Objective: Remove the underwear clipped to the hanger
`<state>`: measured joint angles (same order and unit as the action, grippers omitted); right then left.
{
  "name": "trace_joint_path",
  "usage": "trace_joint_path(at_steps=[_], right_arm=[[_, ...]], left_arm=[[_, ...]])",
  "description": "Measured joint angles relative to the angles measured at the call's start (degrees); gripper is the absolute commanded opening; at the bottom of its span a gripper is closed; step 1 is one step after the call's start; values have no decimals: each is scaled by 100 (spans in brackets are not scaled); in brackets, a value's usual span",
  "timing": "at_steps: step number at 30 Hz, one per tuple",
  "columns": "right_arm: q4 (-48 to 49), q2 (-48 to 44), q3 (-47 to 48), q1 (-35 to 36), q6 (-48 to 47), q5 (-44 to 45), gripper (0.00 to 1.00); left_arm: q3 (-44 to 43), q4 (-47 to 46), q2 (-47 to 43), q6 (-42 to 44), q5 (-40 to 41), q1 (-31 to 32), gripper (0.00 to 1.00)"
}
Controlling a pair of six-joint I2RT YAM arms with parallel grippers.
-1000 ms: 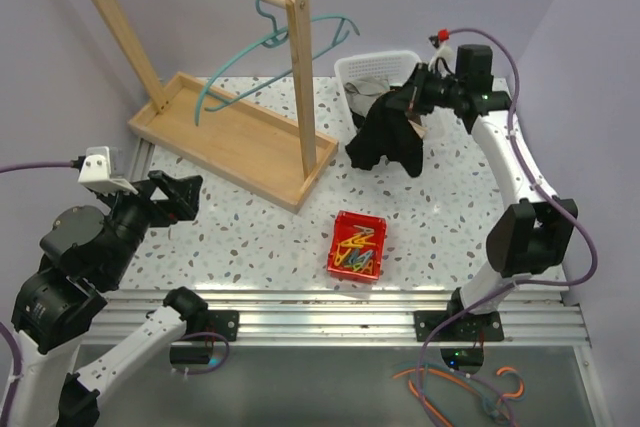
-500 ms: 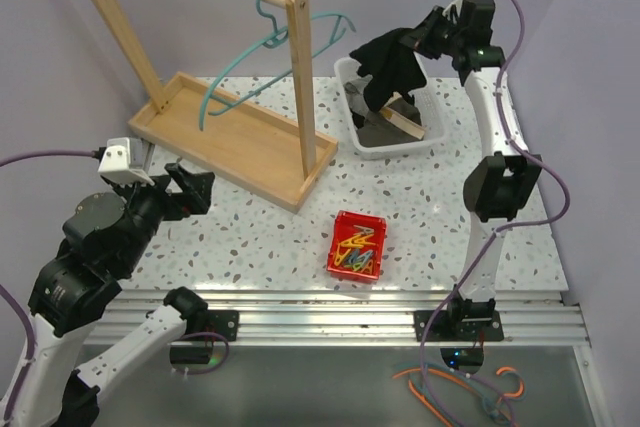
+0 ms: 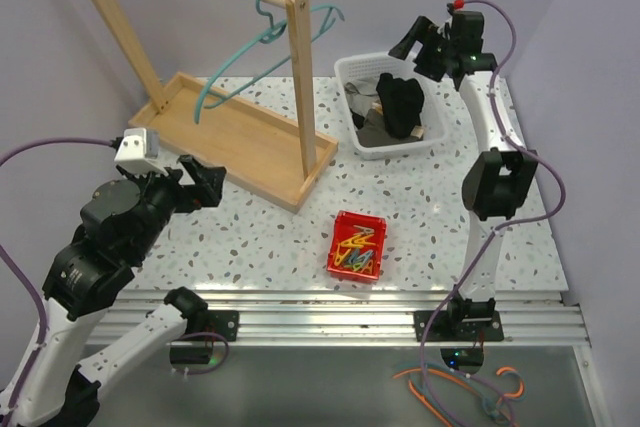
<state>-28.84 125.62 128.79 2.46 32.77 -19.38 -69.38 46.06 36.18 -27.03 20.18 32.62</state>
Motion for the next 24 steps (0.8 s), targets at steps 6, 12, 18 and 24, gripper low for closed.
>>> trace_joint_path(at_steps=[6, 12, 18, 24], right_arm=[[-498, -1191, -922, 11, -227, 33, 99], [-732, -3781, -3357, 103, -391, -529, 99], [-1248, -5696, -4988, 402, -560, -1049, 99], [-1886, -7058, -5733, 586, -511, -1244, 99]], left_arm=[[94, -136, -9, 0, -157, 0, 100], [308, -234, -129, 0, -490, 0, 100], [507, -293, -258, -4, -929, 0, 100], [629, -332, -393, -50, -1259, 0, 100]])
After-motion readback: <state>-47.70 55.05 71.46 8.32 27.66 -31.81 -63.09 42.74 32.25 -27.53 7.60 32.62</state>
